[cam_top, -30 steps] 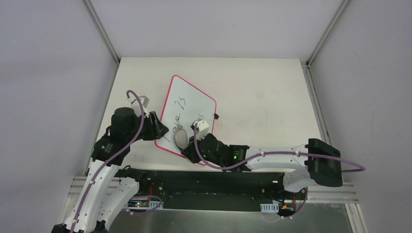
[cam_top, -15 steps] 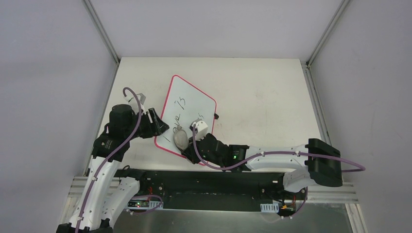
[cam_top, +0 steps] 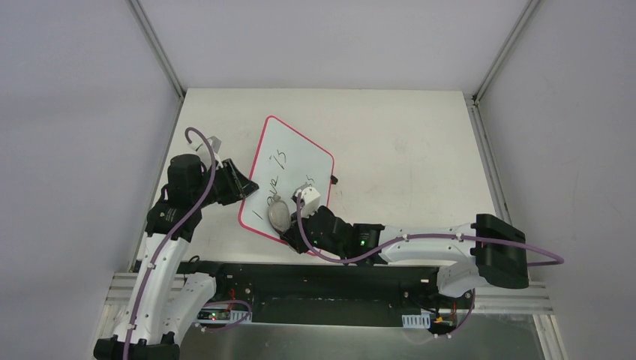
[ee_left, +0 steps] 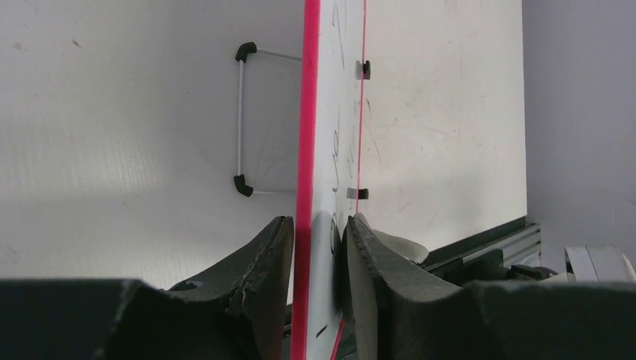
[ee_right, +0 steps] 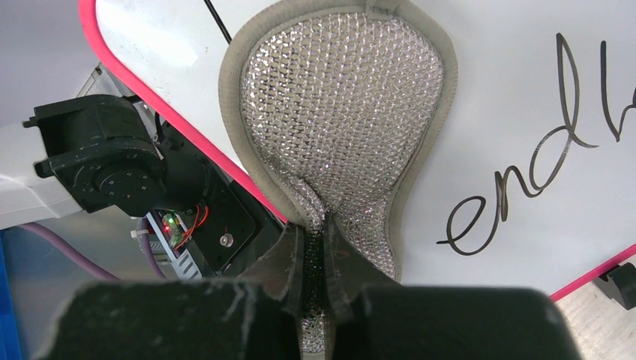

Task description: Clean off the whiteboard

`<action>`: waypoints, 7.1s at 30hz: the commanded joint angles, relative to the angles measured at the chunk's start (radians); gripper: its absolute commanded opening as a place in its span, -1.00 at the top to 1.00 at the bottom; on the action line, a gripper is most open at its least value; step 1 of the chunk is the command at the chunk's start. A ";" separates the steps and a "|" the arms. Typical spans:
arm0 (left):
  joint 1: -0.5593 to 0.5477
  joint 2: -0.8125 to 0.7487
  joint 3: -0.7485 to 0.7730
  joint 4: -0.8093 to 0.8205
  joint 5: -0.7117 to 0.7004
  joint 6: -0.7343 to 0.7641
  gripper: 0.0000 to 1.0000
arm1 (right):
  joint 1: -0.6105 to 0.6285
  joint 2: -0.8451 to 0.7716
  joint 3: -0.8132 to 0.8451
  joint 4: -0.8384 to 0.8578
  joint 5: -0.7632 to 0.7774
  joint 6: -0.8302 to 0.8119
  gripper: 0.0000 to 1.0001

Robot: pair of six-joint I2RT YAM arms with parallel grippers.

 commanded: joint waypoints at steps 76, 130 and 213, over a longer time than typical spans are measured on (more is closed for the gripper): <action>0.010 0.040 0.092 -0.065 -0.018 -0.027 -0.66 | -0.107 0.064 0.015 0.230 -0.278 -0.055 1.00; 0.059 0.149 0.010 0.089 0.084 0.032 1.00 | -0.108 0.232 0.278 0.122 -0.230 -0.212 1.00; 0.051 0.102 -0.039 0.080 0.023 0.001 1.00 | -0.166 0.168 0.202 0.062 -0.302 -0.164 1.00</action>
